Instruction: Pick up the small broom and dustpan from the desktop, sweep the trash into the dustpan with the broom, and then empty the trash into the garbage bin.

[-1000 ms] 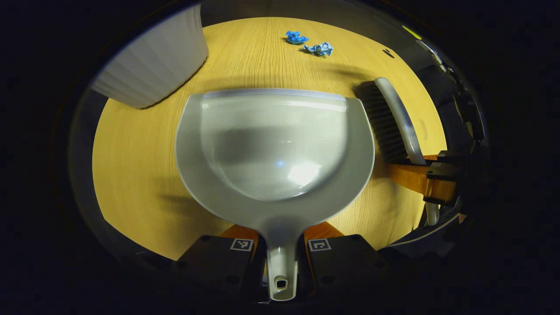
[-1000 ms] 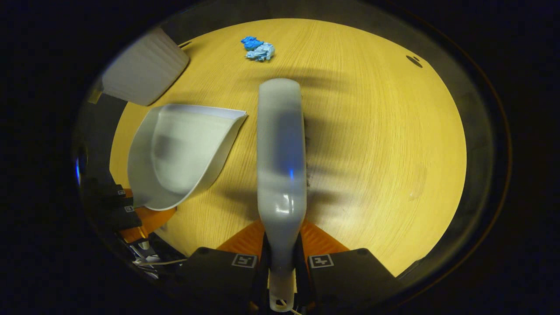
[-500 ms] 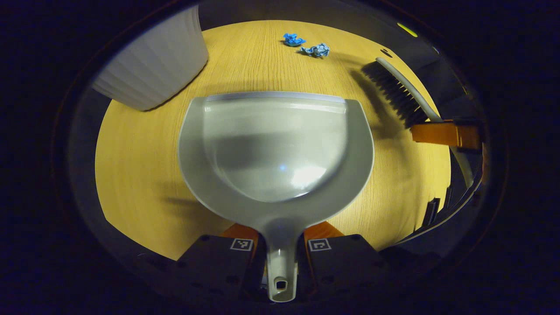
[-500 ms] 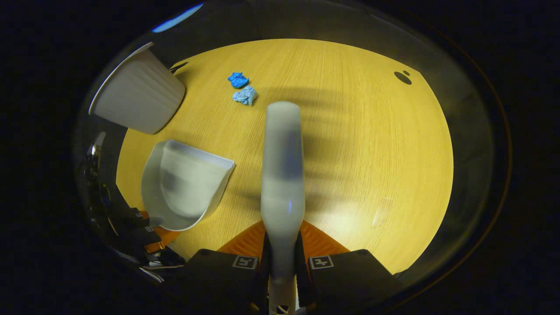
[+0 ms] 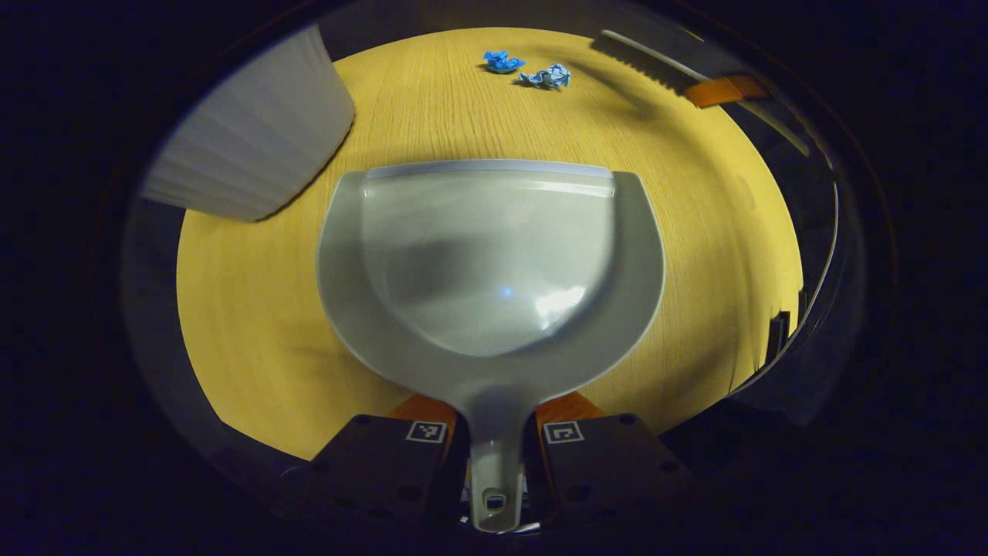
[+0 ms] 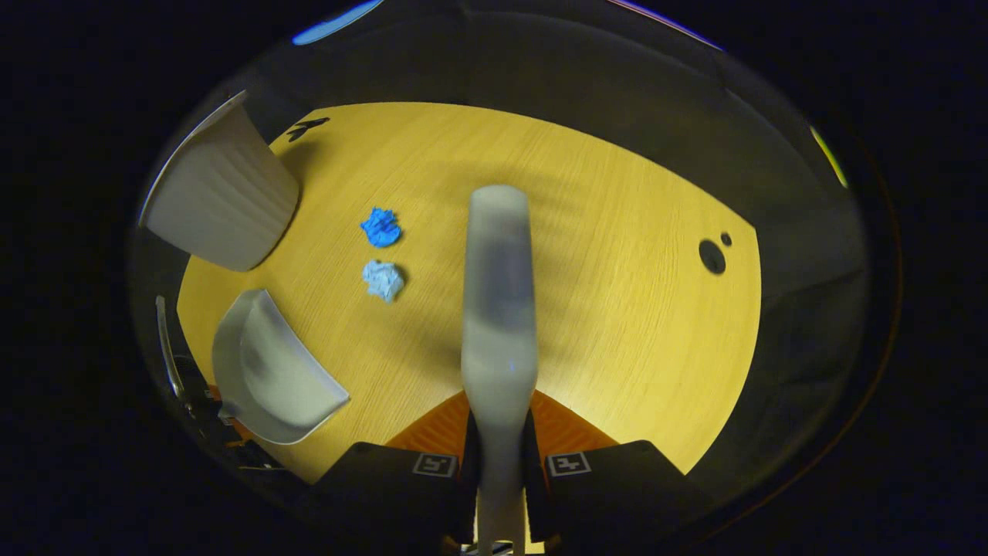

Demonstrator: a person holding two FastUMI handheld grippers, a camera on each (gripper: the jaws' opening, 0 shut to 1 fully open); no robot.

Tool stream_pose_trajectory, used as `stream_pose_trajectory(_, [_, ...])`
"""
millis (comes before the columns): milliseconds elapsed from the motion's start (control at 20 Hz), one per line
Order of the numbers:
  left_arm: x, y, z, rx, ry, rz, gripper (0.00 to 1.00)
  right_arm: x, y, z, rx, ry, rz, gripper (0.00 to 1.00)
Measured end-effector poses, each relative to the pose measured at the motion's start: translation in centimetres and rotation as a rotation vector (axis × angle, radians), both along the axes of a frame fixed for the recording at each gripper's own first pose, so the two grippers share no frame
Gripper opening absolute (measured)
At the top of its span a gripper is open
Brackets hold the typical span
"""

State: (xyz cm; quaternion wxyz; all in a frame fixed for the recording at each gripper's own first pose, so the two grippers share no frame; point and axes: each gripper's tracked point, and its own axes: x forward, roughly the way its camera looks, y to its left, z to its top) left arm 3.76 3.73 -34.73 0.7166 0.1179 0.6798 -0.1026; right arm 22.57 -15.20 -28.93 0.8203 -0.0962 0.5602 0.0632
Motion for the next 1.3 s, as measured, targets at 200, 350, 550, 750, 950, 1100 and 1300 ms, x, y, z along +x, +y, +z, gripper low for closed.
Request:
stream_pose_trajectory(200, [2.9, 0.5, 0.3, 0.007, 0.019, -0.063, 0.29, 6.7, 1.3, -1.0, -0.036, 0.026, 0.113, 0.28])
stream_pose_trajectory(350, [5.0, 1.0, 0.6, 0.021, 0.016, -0.104, 0.29, 8.3, 1.1, -3.7, -0.136, 0.102, 0.218, 0.28])
stream_pose_trajectory(550, [5.2, 1.0, 0.5, 0.032, 0.01, -0.127, 0.29, 8.0, 3.2, -5.3, -0.182, 0.144, 0.345, 0.28])
stream_pose_trajectory(750, [5.2, 1.2, -0.1, 0.026, -0.012, -0.143, 0.29, 6.6, 6.3, -5.7, -0.172, 0.162, 0.489, 0.28])
stream_pose_trajectory(950, [6.0, 1.8, -0.6, 0.019, -0.066, -0.204, 0.29, 0.5, 9.5, -4.7, -0.111, 0.239, 0.733, 0.29])
stream_pose_trajectory(1100, [5.8, 1.6, -1.5, 0.001, -0.116, -0.232, 0.3, -6.8, 11.0, -4.0, 0.061, 0.301, 0.695, 0.29])
stream_pose_trajectory(1300, [5.8, 0.7, -1.4, -0.064, -0.133, -0.226, 0.29, -11.2, 10.5, -2.5, 0.147, 0.346, 0.652, 0.29])
